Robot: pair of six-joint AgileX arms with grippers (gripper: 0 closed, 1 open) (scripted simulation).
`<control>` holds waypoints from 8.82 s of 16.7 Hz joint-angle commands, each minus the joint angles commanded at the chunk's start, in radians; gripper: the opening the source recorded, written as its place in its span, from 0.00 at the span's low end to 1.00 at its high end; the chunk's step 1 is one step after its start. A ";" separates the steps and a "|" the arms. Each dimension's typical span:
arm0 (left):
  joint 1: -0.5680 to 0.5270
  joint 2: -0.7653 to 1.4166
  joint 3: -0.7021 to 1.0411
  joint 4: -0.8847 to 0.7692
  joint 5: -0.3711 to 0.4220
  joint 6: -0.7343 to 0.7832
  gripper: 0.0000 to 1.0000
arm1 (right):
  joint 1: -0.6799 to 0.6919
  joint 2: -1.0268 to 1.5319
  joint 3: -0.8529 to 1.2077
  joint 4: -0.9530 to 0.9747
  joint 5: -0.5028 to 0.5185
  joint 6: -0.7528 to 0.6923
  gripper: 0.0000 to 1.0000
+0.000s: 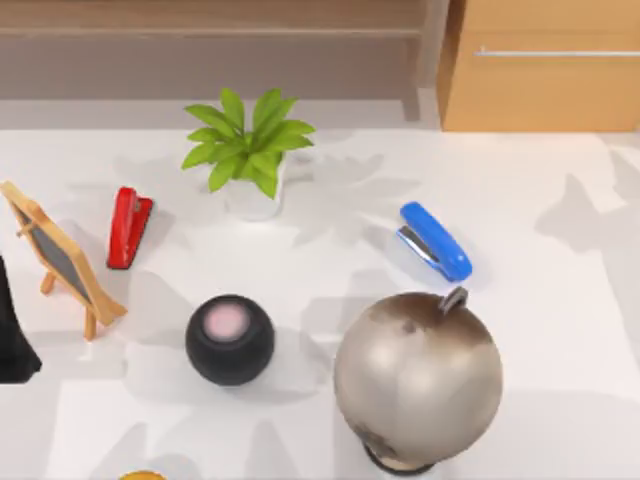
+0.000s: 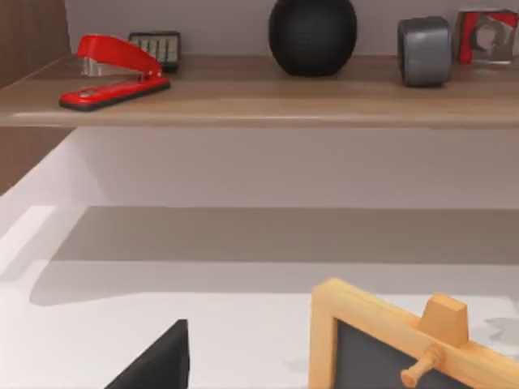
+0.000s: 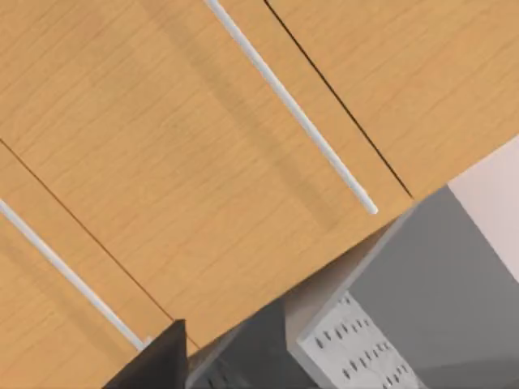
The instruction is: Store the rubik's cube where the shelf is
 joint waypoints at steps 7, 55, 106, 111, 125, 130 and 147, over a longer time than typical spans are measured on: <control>0.000 0.000 0.000 0.000 0.000 0.000 1.00 | 0.055 0.620 0.257 0.358 0.077 -0.413 1.00; 0.000 0.000 0.000 0.000 0.000 0.000 1.00 | 0.110 1.167 0.566 0.589 0.189 -0.672 0.00; 0.000 0.000 0.000 0.000 0.000 0.000 1.00 | 0.264 0.883 -0.224 1.081 0.343 -0.664 0.60; 0.000 0.000 0.000 0.000 0.000 0.000 1.00 | 0.264 0.883 -0.224 1.081 0.343 -0.664 0.98; 0.000 0.000 0.000 0.000 0.000 0.000 1.00 | 0.285 0.878 -0.270 1.123 0.363 -0.664 1.00; 0.000 0.000 0.000 0.000 0.000 0.000 1.00 | 0.292 0.927 -0.296 1.125 0.373 -0.664 1.00; 0.000 0.000 0.000 0.000 0.000 0.000 1.00 | 0.463 0.770 -0.008 0.655 0.196 -0.455 1.00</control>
